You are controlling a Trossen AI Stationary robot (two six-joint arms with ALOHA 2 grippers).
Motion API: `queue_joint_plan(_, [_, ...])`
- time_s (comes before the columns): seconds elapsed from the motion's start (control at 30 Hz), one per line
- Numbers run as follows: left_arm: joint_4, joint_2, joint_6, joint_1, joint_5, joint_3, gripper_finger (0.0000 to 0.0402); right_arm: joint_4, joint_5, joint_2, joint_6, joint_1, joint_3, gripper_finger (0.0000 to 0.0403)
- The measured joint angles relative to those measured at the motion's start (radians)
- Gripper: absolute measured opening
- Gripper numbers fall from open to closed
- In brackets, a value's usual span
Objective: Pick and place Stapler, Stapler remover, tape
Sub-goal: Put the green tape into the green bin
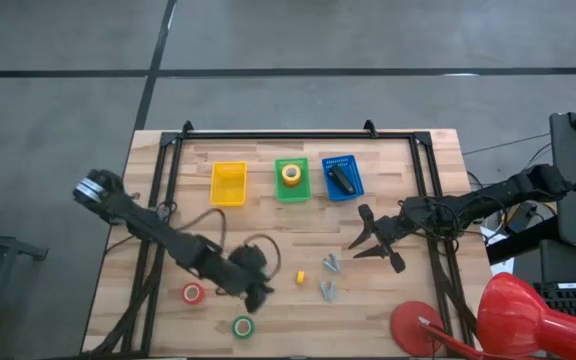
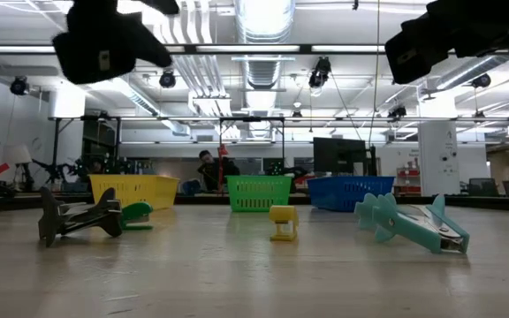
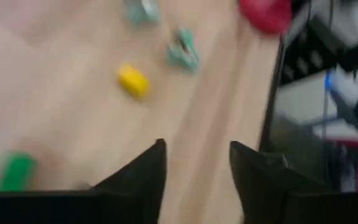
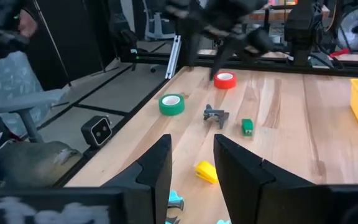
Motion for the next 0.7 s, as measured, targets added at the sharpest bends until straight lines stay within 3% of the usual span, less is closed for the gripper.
queue_joint_plan(0.13, [-0.081, 0.134, -0.081, -0.025, 0.126, 0.122, 0.0218, -0.006, 0.0, 0.0, 0.01, 0.0, 0.0, 0.0109])
queue_joint_plan(0.33, [-0.104, 0.255, -0.223, -0.049, 0.358, 0.194, 0.0225, -0.009, 0.0, 0.0, 0.012, 0.0, 0.0, 0.0114])
queue_joint_plan(0.57, [-0.181, 0.304, -0.363, -0.077, 0.451, 0.187, 0.0225, -0.009, 0.001, 0.0, 0.012, 0.0, 0.0, 0.0118])
queue_joint_plan(0.7, [-0.192, 0.31, -0.402, -0.09, 0.44, 0.186, 0.0224, -0.009, 0.001, 0.0, 0.009, 0.0, 0.0, 0.0112])
